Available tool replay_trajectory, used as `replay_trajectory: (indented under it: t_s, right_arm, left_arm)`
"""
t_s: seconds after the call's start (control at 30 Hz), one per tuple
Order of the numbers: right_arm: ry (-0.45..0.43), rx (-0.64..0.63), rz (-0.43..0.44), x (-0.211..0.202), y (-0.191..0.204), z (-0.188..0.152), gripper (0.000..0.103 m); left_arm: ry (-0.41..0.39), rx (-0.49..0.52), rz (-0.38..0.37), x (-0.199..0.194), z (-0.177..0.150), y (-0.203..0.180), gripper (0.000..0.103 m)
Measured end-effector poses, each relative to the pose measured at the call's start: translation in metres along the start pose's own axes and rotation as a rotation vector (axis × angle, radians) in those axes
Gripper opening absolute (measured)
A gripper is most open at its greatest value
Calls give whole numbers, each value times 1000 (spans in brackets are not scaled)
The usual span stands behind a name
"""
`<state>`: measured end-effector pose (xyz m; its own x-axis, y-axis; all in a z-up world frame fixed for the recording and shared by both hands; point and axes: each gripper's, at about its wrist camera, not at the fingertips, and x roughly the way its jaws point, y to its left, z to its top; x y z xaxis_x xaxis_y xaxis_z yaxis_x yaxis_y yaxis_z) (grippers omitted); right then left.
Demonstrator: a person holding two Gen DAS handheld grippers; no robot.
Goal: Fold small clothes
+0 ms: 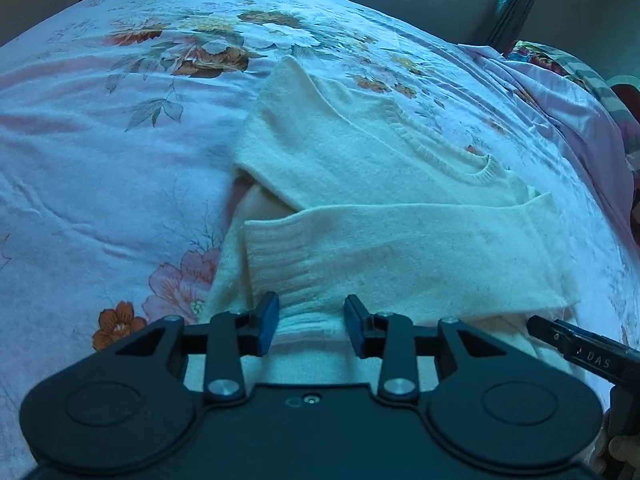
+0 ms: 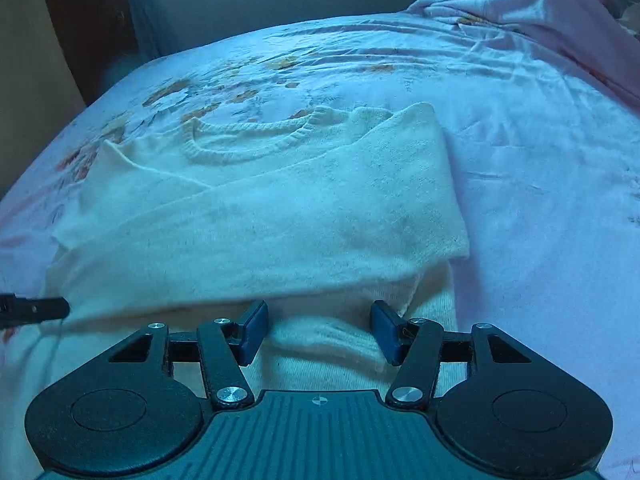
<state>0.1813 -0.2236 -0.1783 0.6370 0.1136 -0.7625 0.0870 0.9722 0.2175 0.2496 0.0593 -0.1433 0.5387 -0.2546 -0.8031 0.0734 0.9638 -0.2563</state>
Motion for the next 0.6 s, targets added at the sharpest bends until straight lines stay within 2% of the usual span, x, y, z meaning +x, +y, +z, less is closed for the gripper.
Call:
replay_trajectory:
  t_s: [0.13, 0.23, 0.33, 0.4, 0.53, 0.6]
  right_arm:
    - [-50, 24, 53, -43, 9, -20, 57]
    - [-3, -39, 69, -60, 24, -49, 57]
    - [49, -58, 50, -63, 29, -86, 57]
    - [26, -80, 22, -75, 34, -98, 57]
    - [31, -26, 61, -96, 35, -116, 57]
    - [37, -59, 38, -98, 40, -129, 62]
  left_arm:
    - [19, 42, -31, -26, -18, -5, 40]
    - [65, 35, -33, -35, -48, 0, 43]
    - [43, 94, 1, -48, -79, -2, 43]
    - [43, 115, 20, -58, -91, -6, 45]
    - [41, 131, 35, -72, -109, -10, 48]
    - [35, 142, 45, -76, -117, -12, 50]
